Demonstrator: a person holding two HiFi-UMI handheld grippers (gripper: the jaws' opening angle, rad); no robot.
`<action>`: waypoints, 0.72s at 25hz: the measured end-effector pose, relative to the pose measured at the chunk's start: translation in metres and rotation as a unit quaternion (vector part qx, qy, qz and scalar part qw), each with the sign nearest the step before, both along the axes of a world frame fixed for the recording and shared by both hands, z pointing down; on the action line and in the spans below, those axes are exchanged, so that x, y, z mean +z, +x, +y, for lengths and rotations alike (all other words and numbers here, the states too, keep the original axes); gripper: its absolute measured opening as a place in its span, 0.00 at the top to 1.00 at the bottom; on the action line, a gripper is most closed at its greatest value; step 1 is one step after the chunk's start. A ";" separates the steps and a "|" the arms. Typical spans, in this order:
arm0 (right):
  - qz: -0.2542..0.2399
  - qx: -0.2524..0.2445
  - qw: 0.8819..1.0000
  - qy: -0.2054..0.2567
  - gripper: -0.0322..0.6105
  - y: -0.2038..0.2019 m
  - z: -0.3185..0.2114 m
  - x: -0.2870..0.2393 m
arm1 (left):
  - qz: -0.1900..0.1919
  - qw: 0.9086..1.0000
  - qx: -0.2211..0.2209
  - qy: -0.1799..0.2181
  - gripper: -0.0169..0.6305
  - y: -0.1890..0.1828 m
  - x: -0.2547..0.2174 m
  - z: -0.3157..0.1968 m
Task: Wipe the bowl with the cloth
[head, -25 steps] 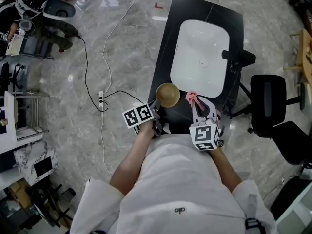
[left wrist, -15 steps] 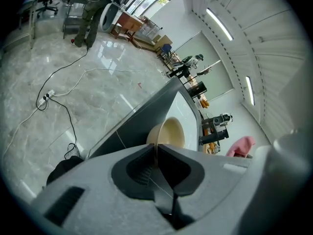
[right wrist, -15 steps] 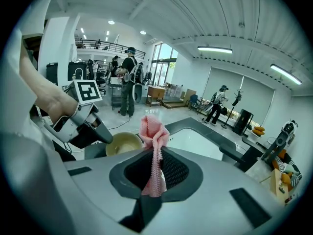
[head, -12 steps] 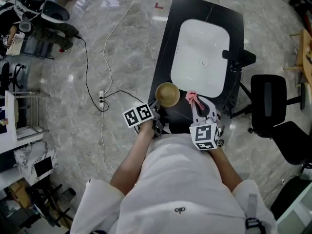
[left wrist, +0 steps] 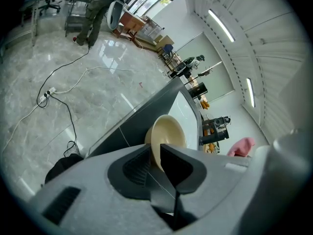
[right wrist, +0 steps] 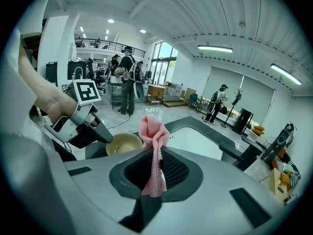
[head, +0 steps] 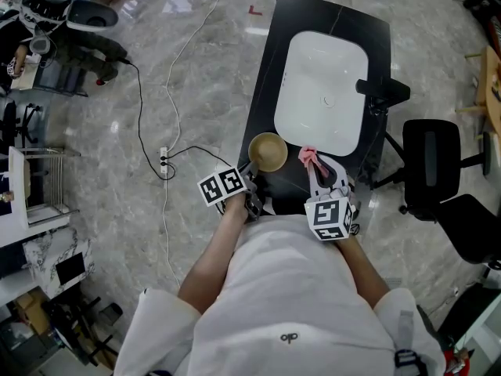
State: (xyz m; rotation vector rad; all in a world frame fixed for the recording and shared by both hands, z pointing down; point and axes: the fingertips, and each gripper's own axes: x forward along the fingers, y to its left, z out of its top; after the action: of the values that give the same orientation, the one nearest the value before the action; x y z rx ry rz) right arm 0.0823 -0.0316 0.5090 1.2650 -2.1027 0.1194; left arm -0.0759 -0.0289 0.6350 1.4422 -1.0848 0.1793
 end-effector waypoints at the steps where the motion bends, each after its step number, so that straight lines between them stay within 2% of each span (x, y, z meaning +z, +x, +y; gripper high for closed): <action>1: 0.000 0.001 1.000 0.000 0.91 0.000 0.001 0.000 | 0.003 1.000 -0.002 0.001 0.89 0.000 -0.001 0.000; 5: 0.001 0.001 1.000 0.002 0.91 0.000 0.001 0.000 | 0.013 1.000 -0.012 0.008 0.85 -0.001 -0.002 -0.002; 10: 0.001 0.002 1.000 0.004 0.91 0.001 -0.001 0.001 | 0.000 1.000 -0.023 0.009 0.84 -0.008 0.000 -0.003; 14: 0.001 0.003 1.000 0.005 0.91 0.002 -0.002 0.001 | -0.037 0.999 -0.020 0.033 0.84 -0.018 -0.008 -0.006; 18: -0.001 -0.002 1.000 0.007 0.91 -0.001 -0.005 0.000 | -0.100 0.990 0.011 0.102 0.84 -0.026 -0.037 -0.018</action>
State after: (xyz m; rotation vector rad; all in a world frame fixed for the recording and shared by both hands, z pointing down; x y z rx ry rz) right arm 0.0811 -0.0361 0.5090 1.2690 -2.1108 0.1040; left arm -0.1022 -0.0465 0.5978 1.6459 -1.2801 0.2387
